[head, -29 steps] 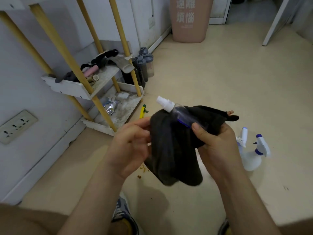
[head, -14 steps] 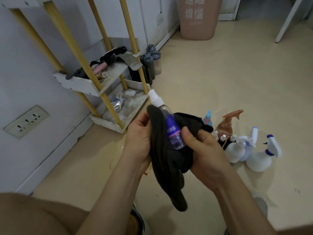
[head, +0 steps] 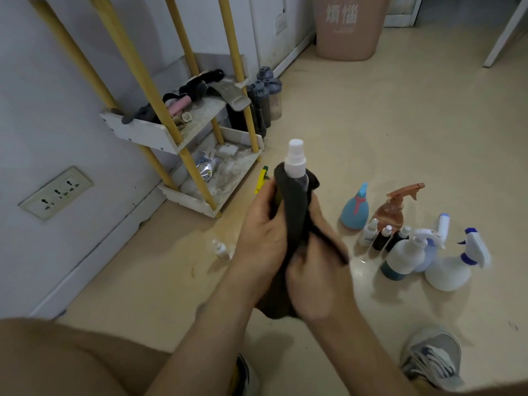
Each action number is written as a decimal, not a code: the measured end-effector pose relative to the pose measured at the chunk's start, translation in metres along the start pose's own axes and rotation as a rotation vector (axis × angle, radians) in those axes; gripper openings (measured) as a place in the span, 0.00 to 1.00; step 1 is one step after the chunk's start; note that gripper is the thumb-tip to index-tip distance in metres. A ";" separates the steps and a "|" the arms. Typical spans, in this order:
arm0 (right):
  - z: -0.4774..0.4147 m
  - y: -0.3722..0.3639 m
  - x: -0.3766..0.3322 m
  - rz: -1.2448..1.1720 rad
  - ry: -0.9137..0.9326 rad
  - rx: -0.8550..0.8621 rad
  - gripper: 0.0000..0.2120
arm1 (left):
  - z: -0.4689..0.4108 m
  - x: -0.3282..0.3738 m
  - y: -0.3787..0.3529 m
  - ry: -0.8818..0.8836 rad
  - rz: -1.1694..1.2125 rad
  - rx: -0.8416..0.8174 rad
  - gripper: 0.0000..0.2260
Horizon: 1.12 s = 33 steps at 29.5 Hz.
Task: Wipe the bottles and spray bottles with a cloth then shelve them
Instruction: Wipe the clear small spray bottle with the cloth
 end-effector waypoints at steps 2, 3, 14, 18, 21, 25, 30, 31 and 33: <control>0.006 -0.006 -0.008 -0.064 -0.023 -0.202 0.29 | -0.007 -0.003 0.005 -0.111 -0.111 -0.004 0.08; 0.005 -0.006 -0.011 -0.019 -0.017 -0.273 0.36 | -0.012 -0.005 0.010 -0.149 -0.166 0.009 0.08; 0.005 0.000 -0.023 -0.411 -0.153 -0.259 0.23 | -0.001 -0.011 0.009 -0.290 -0.296 0.060 0.11; -0.008 0.011 -0.015 -0.537 -0.257 -0.140 0.15 | 0.015 -0.019 -0.002 -0.429 -0.500 -0.117 0.16; -0.010 0.017 -0.012 -0.732 -0.305 -0.154 0.18 | 0.013 -0.022 -0.003 -0.476 -0.619 -0.177 0.20; -0.011 0.022 -0.013 -0.932 -0.342 -0.169 0.19 | 0.017 -0.017 -0.008 -0.529 -0.559 -0.078 0.20; -0.011 0.025 -0.009 -0.912 -0.333 -0.294 0.20 | 0.017 -0.009 -0.002 -0.277 -0.253 0.176 0.21; -0.011 0.024 -0.008 -0.908 -0.339 -0.336 0.20 | 0.014 -0.008 0.001 -0.230 -0.201 0.220 0.21; -0.014 0.027 -0.006 -0.853 -0.320 -0.381 0.19 | 0.007 -0.007 0.001 -0.083 0.011 0.282 0.20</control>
Point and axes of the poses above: each hand's wrist, its own z-axis away from the middle knuckle, its own y-axis out of the back of the hand, x = y × z, the point moved 1 cm from there along -z, towards the middle knuckle, and after that the axes turned 13 degrees about -y, right-handed, at the moved point
